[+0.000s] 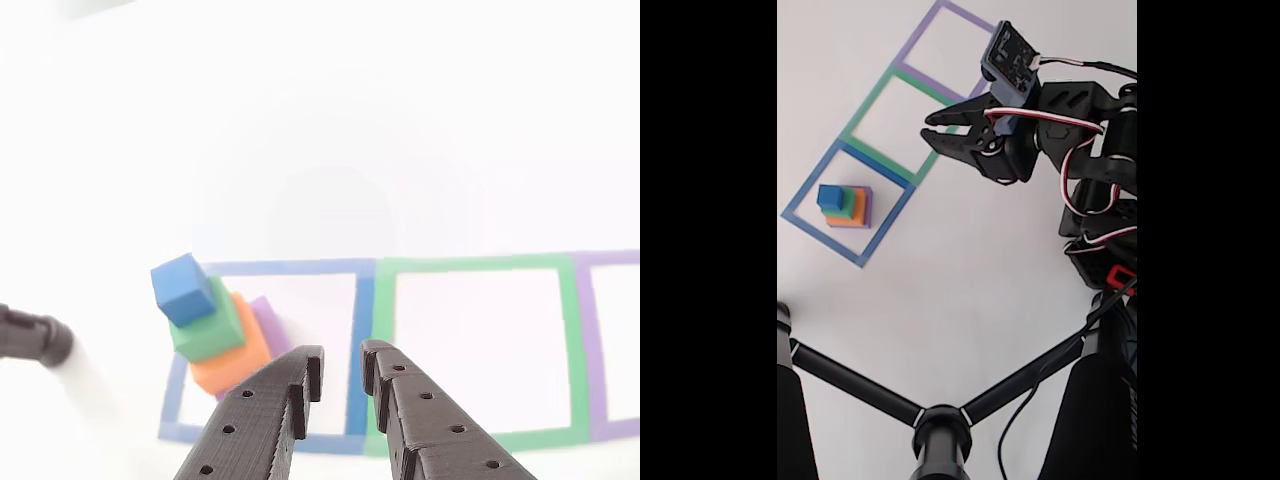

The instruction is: Tower of hanoi

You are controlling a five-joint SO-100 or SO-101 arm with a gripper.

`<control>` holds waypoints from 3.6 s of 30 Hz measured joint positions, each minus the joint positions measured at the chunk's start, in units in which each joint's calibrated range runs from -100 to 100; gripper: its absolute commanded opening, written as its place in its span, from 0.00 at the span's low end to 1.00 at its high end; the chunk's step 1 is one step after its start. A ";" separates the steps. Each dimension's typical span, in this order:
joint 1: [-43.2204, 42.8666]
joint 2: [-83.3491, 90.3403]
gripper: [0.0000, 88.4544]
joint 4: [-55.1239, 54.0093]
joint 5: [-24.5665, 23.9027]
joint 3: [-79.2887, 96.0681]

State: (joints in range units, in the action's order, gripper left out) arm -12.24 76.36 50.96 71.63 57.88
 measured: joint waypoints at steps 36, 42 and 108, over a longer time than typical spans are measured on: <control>8.60 22.79 0.00 -6.10 -74.68 33.77; 8.27 22.96 0.00 -4.90 -82.17 36.38; 0.98 22.96 0.00 10.27 -129.46 39.51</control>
State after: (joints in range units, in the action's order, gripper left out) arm -11.26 99.32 61.24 -57.83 97.39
